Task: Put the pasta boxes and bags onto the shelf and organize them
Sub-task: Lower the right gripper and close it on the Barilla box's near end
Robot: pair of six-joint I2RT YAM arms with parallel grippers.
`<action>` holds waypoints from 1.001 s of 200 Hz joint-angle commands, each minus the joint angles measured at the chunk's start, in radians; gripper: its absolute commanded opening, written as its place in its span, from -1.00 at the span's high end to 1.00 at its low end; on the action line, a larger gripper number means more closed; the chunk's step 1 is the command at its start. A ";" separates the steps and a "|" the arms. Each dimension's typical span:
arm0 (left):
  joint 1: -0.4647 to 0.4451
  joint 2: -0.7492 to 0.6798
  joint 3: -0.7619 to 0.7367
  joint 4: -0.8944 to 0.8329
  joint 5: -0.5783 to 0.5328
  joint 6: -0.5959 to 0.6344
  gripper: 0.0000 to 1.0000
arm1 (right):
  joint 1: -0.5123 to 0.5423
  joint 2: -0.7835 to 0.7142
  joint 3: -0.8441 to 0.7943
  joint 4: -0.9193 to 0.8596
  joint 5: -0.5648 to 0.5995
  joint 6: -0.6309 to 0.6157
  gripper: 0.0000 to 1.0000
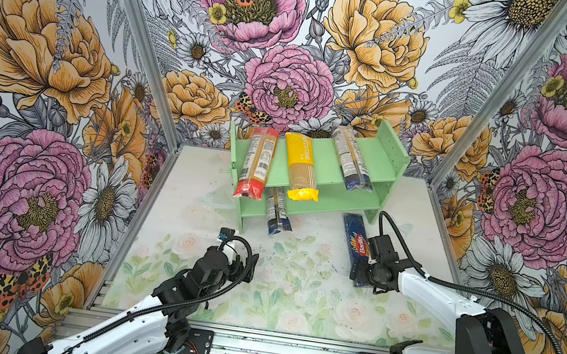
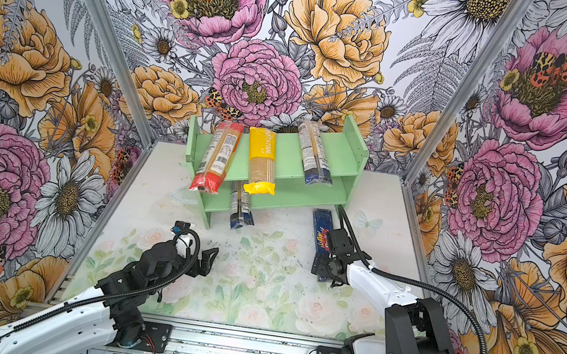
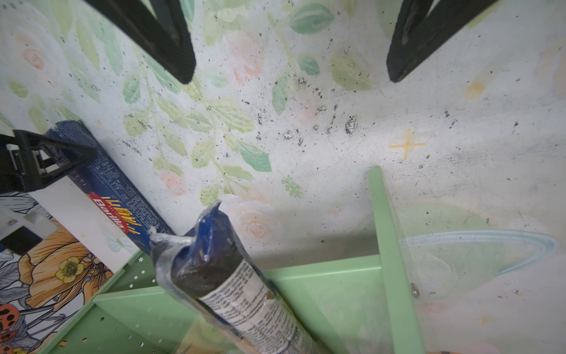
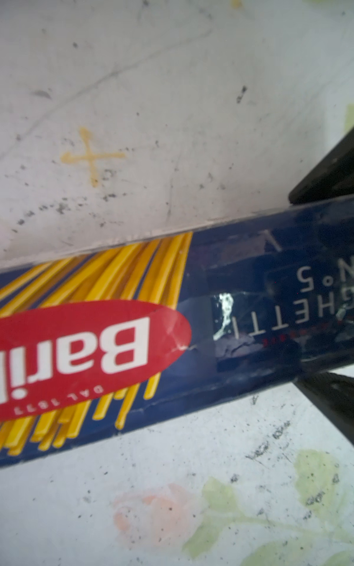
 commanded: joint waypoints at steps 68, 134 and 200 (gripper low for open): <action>0.007 -0.002 0.013 0.025 0.006 -0.011 -0.97 | 0.106 0.011 -0.047 0.137 0.093 0.088 -0.49; 0.007 -0.004 0.013 0.024 0.008 -0.010 -0.98 | 0.146 -0.088 -0.122 0.194 0.111 0.118 0.43; 0.006 -0.005 0.012 0.022 0.011 -0.011 -0.98 | 0.153 -0.228 -0.152 0.196 0.048 0.085 0.95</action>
